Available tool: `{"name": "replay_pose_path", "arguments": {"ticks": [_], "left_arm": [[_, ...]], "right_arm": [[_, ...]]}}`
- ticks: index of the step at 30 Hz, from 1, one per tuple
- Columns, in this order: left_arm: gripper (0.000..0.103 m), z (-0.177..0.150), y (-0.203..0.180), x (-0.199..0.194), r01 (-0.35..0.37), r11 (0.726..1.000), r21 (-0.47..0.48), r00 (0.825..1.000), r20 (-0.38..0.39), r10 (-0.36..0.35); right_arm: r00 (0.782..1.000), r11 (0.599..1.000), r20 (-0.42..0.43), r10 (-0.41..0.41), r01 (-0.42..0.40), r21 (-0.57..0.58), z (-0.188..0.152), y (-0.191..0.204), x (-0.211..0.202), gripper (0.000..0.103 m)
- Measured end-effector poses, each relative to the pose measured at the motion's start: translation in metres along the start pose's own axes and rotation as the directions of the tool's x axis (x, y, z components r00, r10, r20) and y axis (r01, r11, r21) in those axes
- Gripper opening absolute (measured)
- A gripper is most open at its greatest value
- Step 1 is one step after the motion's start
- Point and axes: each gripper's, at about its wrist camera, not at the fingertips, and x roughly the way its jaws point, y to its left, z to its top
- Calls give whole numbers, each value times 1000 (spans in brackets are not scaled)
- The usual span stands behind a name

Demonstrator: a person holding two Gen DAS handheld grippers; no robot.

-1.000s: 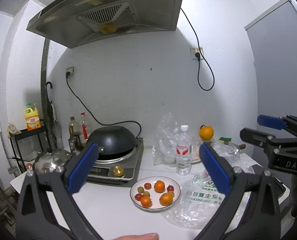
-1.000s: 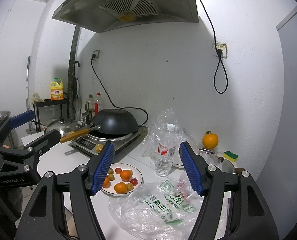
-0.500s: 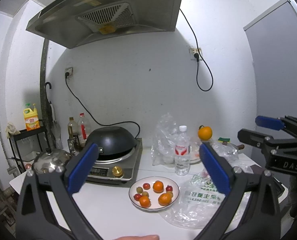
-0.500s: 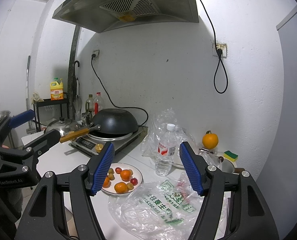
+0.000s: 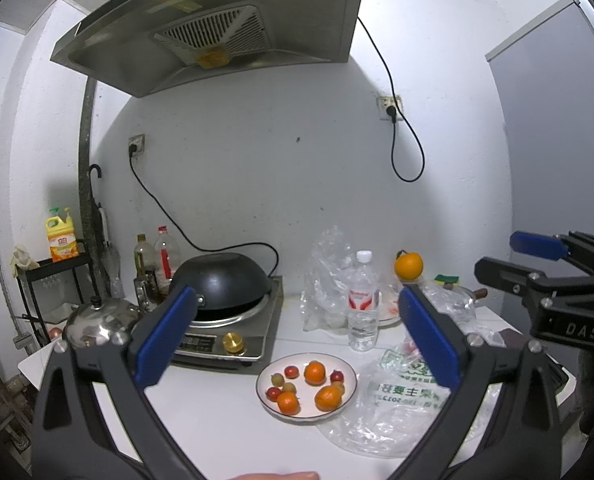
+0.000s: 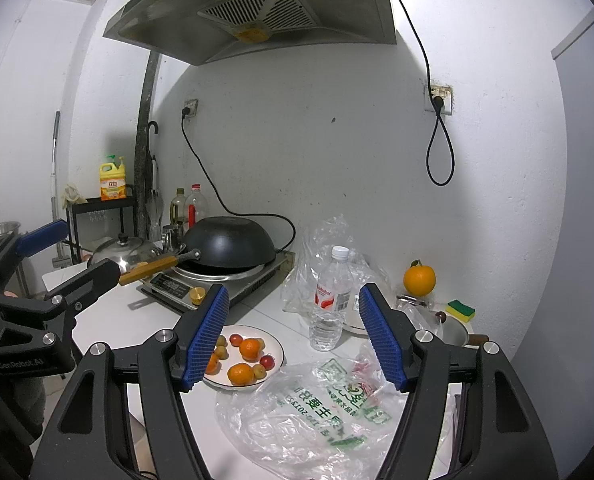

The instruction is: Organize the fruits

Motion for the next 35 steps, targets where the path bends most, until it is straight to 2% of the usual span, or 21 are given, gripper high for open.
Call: {"name": "replay_pose_path", "arguments": {"ticks": [35], "left_arm": [[102,3,-5,8,15,1000,13,1000,-6,-15]], "right_arm": [[1000,1000,-11,14,-14,-3,-4,3,6,71]]}}
